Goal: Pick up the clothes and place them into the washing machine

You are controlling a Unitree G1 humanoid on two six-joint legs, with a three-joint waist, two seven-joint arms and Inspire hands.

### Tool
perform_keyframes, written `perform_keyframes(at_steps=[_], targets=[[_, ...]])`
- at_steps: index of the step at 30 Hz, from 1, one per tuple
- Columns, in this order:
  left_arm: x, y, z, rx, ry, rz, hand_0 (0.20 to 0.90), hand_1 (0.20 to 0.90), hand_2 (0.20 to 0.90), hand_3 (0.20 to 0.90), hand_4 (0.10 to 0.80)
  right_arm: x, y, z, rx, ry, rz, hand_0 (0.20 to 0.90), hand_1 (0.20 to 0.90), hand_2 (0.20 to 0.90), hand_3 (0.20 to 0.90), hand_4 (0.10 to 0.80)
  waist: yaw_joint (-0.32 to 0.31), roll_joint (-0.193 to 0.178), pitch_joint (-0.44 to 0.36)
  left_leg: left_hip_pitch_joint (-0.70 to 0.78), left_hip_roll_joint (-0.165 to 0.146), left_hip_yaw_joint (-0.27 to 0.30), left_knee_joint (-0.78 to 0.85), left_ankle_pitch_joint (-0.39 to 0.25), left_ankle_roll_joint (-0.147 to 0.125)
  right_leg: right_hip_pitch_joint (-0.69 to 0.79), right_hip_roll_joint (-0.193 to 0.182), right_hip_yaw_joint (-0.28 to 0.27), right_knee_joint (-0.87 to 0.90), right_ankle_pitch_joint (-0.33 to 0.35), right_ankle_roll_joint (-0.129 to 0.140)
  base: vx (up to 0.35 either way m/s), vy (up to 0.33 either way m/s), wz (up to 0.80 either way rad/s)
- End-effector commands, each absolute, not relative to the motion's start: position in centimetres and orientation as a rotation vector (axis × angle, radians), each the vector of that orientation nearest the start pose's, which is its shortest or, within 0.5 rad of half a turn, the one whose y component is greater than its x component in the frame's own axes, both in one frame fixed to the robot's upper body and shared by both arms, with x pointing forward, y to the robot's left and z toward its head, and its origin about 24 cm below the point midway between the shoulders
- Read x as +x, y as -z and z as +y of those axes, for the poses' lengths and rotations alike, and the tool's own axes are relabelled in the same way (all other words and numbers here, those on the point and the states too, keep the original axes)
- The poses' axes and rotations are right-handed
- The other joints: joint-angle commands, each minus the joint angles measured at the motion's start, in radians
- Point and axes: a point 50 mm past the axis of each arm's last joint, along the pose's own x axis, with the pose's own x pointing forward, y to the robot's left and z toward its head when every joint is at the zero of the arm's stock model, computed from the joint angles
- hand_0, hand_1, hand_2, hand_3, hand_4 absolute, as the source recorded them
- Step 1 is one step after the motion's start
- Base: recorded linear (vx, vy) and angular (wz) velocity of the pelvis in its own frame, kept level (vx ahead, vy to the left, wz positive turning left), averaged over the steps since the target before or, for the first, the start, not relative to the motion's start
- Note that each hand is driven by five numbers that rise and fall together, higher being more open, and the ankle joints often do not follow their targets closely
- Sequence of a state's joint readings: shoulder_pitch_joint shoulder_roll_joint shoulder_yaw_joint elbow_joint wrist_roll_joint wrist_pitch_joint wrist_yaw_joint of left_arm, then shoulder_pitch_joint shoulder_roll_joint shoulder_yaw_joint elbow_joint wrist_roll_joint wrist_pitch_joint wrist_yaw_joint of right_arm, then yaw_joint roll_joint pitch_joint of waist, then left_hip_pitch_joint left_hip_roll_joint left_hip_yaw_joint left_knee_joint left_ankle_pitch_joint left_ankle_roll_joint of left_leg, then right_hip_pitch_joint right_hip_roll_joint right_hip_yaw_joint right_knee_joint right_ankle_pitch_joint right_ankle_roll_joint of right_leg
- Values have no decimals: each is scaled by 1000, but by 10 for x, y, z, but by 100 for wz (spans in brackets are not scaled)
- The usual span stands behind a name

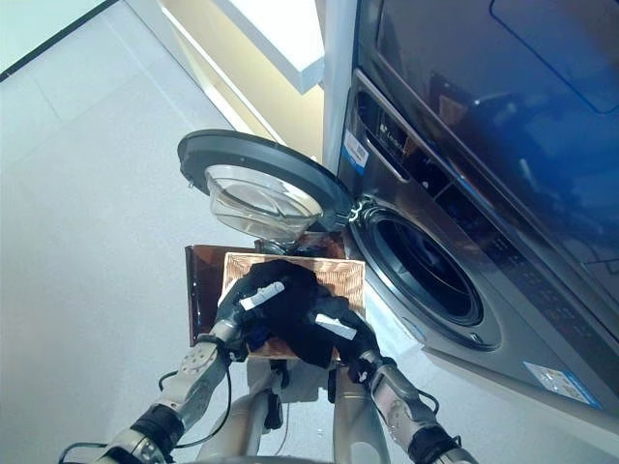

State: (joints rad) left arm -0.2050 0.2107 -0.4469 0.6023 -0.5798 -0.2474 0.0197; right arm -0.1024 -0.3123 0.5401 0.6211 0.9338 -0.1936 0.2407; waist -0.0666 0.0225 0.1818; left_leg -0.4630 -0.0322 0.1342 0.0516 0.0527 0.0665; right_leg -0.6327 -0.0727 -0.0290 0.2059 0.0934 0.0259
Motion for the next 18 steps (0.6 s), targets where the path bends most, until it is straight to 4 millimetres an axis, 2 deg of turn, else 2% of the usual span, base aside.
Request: perform_keyframes(at_steps=[1,9,10,11,18], targets=[[272,5,93,-175,330,100,200,200,200,200,300,224,44,-100,528,-494,354,900,900,900,900,800,6,-43,-42,-58,-14,-24,57,-51,-57,66,23,-23,-95,-21,4,0,0,0],[271,6,94,-151,353,103,200,200,200,200,300,224,43,-93,527,-534,362,900,900,900,900,800,10,-42,-50,-44,-14,-27,51,-53,-57,83,23,-28,-103,-21,7,0,0,0],[271,6,94,-151,353,103,200,200,200,200,300,224,43,-93,527,-534,362,568,568,568,568,563,9,-42,-51,-44,-14,-27,51,-53,-57,83,23,-28,-103,-21,7,0,0,0],[271,5,95,-154,345,100,200,200,200,200,300,223,44,-93,519,-543,368,205,205,205,205,304,10,-41,-55,-40,-15,-27,51,-54,-56,86,22,-28,-103,-22,7,0,0,0],[272,7,97,-159,327,106,200,200,200,200,300,223,43,-87,537,-555,366,200,200,200,200,300,11,-43,-67,-30,-14,-31,50,-60,-54,94,22,-23,-103,-26,7,13,0,-2]])
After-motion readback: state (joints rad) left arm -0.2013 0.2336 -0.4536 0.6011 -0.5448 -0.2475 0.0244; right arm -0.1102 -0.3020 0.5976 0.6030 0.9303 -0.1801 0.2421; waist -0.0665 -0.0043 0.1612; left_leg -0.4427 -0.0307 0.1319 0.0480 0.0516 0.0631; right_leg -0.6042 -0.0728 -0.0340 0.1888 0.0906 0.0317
